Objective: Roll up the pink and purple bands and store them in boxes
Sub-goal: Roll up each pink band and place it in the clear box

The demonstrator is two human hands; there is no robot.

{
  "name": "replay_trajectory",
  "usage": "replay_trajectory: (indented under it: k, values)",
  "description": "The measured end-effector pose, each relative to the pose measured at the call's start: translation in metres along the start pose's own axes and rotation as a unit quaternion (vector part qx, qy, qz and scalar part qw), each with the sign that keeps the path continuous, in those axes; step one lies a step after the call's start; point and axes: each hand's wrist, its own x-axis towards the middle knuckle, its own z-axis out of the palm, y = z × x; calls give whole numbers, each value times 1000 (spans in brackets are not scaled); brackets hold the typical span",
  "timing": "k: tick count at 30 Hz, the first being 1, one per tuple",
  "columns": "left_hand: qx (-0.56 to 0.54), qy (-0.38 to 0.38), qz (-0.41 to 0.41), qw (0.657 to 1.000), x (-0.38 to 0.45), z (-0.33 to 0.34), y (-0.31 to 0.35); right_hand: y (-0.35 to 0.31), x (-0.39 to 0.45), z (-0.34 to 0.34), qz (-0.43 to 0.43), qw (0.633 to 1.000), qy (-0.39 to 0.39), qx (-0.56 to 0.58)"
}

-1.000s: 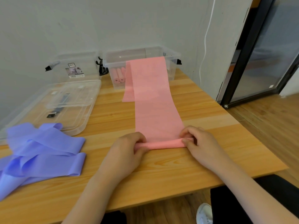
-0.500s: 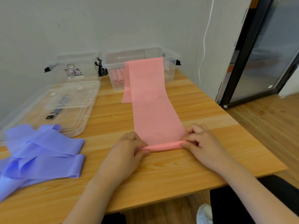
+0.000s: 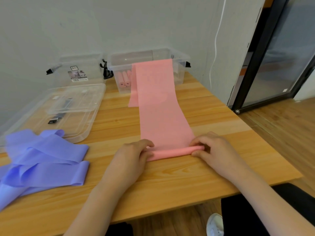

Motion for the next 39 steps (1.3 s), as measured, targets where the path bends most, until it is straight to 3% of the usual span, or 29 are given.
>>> replay_trajectory:
  k: [5,9,13,16,22,25,28,34,39]
  values:
    - [-11,-48,30,998,0,1,-1,1,-1,0,13,999,22,22]
    - [8,-31,24,999,1,1,-2,0,0,-1,3,1000,-24,-9]
    - [12,5,19,1000,0,0,0,-1,0,-2,25,999,16,13]
    - [19,-25,25,999,0,1,-2,2,0,-2,31,999,30,33]
    - [14,-2,-1,1000,0,1,-2,1,0,1,-1,1000,-25,-11]
    - [-18,11,-5,1000,0,-1,0,0,-1,-2,11,1000,10,13]
    - [-4,-31,19,999,0,0,-1,3,0,-1,14,999,28,30]
    - [18,6,9,1000,0,0,-2,2,-1,-1,-1,999,-36,-18]
    - [-11,-23,11,1000,-1,1,-1,4,0,0,33,999,19,18]
